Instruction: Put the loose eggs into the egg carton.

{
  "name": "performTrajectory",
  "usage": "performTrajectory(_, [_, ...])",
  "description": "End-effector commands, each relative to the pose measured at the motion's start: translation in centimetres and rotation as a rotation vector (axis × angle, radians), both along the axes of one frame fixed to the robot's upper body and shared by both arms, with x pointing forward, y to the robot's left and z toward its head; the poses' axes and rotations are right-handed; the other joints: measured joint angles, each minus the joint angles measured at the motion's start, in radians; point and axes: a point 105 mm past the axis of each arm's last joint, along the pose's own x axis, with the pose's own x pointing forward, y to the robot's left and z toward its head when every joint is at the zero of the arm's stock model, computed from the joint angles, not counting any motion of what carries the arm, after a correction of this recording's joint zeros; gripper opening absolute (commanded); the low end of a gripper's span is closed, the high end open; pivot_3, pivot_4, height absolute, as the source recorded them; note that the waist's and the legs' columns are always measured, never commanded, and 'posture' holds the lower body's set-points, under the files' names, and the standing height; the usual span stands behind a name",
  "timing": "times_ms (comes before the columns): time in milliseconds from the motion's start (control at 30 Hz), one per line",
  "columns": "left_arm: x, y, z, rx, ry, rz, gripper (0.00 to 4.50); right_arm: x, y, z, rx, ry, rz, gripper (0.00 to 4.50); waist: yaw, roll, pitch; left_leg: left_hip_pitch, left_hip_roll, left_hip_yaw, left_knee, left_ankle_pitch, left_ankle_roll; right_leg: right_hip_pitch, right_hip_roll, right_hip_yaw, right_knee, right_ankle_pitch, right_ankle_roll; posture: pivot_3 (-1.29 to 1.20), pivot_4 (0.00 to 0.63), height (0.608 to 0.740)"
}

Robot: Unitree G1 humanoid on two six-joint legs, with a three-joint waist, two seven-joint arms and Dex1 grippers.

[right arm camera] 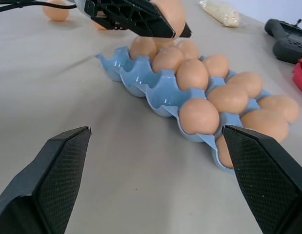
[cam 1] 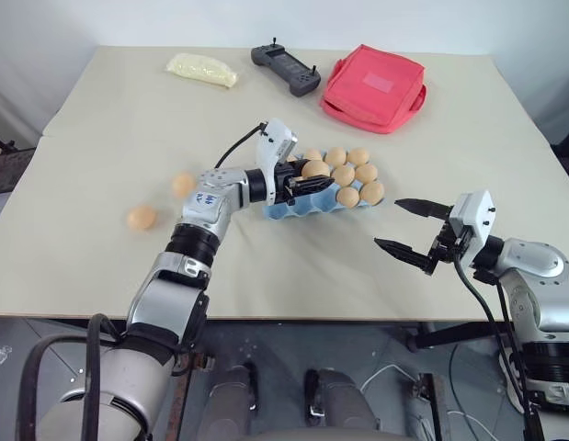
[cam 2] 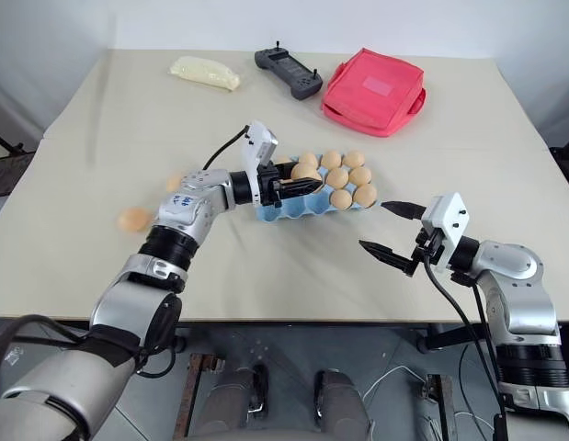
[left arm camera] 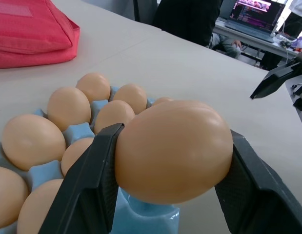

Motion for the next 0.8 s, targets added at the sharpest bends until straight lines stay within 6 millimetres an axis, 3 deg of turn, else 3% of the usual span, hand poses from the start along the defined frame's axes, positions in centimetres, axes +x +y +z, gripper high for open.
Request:
performTrajectory(33, [0.5, -0.9, 1.5, -0.005, -0.061, -0.004, 2.66, -0.3, -0.2, 1.3, 0.011, -0.052, -0.015, 4.50, 0.000, 0.000, 0.000, 0.000, 0.000, 0.000, 0.000, 0.000, 0.000, 0.000, 0.000, 0.000, 0.000, 0.000, 0.000, 0.00, 0.150, 0.740])
performTrajectory(233, [0.7, -1.7, 1.1, 0.008, -0.052, -0.007, 4.48, -0.4, -0.2, 1.2, 0.012, -0.054, -0.025, 4.50, -0.001, 0.000, 0.000, 0.000, 0.000, 0.000, 0.000, 0.000, 0.000, 0.000, 0.000, 0.000, 0.000, 0.000, 0.000, 0.00, 0.150, 0.740])
performTrajectory(333, [0.8, -1.7, 1.2, 0.011, -0.058, -0.002, 4.48, -0.3, -0.2, 1.3, 0.011, -0.055, -0.028, 4.50, -0.001, 0.000, 0.000, 0.000, 0.000, 0.000, 0.000, 0.000, 0.000, 0.000, 0.000, 0.000, 0.001, 0.000, 0.000, 0.00, 0.150, 0.740])
performTrajectory(433, [1.3, -1.1, 2.5, -0.001, -0.119, 0.041, 4.48, -0.2, -0.2, 1.3, 0.009, -0.055, -0.025, 4.50, -0.001, 0.000, 0.000, 0.000, 0.000, 0.000, 0.000, 0.000, 0.000, 0.000, 0.000, 0.000, 0.001, 0.000, 0.000, 0.00, 0.150, 0.740])
performTrajectory(600, [1.7, 1.1, 4.2, -0.021, -0.165, 0.089, 4.48, 0.2, 0.0, 1.4, 0.005, -0.054, -0.016, 4.50, -0.004, 0.000, 0.000, 0.000, 0.000, 0.000, 0.000, 0.000, 0.000, 0.000, 0.000, 0.000, 0.002, 0.000, 0.000, 0.00, 0.150, 0.740])
performTrajectory(800, [1.3, 2.4, 2.4, 0.025, -0.159, 0.117, 4.48, 0.2, 1.4, 1.3, 0.007, -0.032, 0.049, 4.50, -0.002, 0.000, 0.000, 0.001, 0.000, 0.000, 0.001, 0.000, 0.000, 0.000, 0.000, 0.000, 0.003, 0.000, 0.000, 0.00, 0.150, 0.740])
